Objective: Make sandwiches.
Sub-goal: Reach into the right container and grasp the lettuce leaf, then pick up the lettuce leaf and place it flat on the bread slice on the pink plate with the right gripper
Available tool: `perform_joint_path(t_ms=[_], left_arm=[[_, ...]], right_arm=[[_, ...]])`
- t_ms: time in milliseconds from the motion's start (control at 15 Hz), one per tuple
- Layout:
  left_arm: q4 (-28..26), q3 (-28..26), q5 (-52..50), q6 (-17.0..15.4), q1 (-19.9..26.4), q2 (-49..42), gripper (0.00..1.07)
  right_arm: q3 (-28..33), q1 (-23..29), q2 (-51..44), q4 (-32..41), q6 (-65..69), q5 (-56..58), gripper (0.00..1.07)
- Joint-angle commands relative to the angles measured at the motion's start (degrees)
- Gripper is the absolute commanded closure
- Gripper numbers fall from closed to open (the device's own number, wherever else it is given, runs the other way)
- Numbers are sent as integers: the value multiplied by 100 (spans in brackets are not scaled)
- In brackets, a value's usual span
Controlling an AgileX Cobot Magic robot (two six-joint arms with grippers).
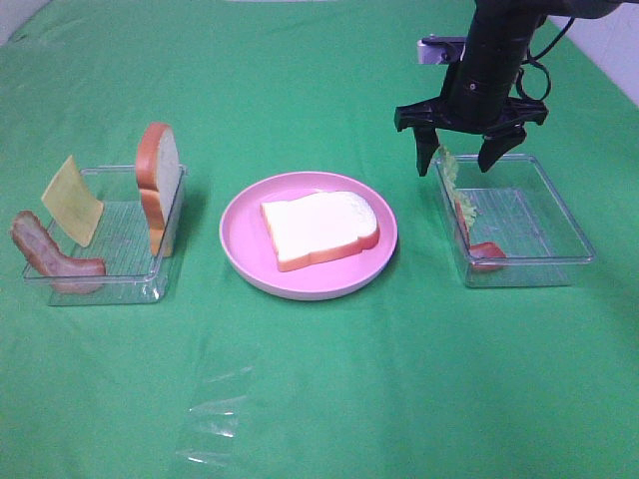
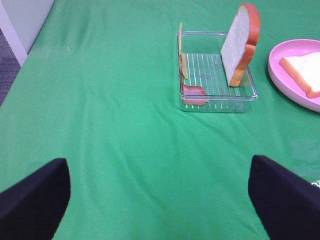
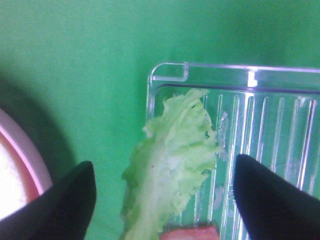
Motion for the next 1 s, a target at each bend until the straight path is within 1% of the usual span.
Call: perform_joint_path(t_ms=[67,133,200,267,333,400,1000], left_arm=[[0,-6,-34,-29,17,6,18],[0,-6,-34,-29,17,6,18],[0,-6,-34,-29,17,6,18],[0,-6,-34,-29,17,6,18],[0,-6,-34,-29,17,6,18],[0,-6,-34,-29,17,6,18],[0,-6,-34,-29,17,6,18]], right_arm=[[29,-11,-6,29,34,120,54],[29,-11,-6,29,34,126,59],[29,-11,-6,29,34,155,67],[29,-11,-6,29,34,218,88],[29,-11,-6,29,11,229,101],[29,-11,-6,29,-69,235,107],[29,-11,-52,23,-315,407,107]])
